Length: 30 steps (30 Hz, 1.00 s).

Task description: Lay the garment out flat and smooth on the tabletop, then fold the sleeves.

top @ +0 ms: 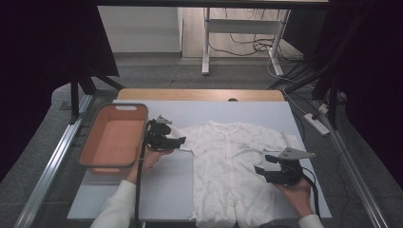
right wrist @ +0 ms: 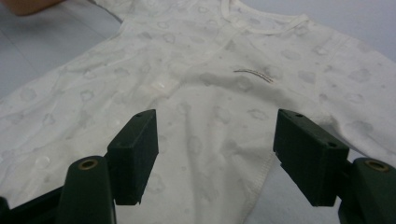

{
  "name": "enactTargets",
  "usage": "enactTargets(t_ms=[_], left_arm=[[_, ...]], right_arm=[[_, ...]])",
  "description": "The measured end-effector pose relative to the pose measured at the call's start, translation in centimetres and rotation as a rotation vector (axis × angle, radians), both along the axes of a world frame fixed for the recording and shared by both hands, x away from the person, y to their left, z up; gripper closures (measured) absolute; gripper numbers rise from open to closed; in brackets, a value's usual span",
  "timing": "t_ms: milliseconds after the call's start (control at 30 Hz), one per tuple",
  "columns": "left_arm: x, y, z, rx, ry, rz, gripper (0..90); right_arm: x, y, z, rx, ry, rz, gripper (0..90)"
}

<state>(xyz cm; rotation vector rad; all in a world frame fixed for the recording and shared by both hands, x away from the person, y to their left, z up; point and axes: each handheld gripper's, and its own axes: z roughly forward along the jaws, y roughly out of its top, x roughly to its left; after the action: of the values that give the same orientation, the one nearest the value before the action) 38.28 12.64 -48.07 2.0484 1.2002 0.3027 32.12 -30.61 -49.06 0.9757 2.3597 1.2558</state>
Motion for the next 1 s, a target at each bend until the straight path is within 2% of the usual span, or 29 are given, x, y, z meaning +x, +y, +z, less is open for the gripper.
enactTargets(t_ms=[100, 233, 467, 800, 1000], left_arm=[[0.3, -0.3, -0.4, 0.023, 0.022, 0.021, 22.8], [0.6, -0.5, -1.0, 0.024, 0.046, 0.052, 19.9], [1.6, -1.0, -2.8, 0.073, 0.109, 0.061, 17.0], [2.1, -1.7, -3.9, 0.130, 0.139, 0.048, 14.1], [2.2, -1.8, -4.3, 0.145, 0.140, 0.053, 14.9]], right_arm=[[0.0, 0.1, -0.2, -0.015, 0.001, 0.012, 31.0], [0.1, -0.1, -0.3, -0.022, 0.001, 0.011, 31.0], [0.0, -0.1, -0.4, -0.027, 0.002, 0.013, 31.0], [-0.2, -0.1, -0.5, -0.036, 0.005, 0.013, 31.0], [-0.3, 0.0, -0.5, -0.044, 0.003, 0.013, 31.0]])
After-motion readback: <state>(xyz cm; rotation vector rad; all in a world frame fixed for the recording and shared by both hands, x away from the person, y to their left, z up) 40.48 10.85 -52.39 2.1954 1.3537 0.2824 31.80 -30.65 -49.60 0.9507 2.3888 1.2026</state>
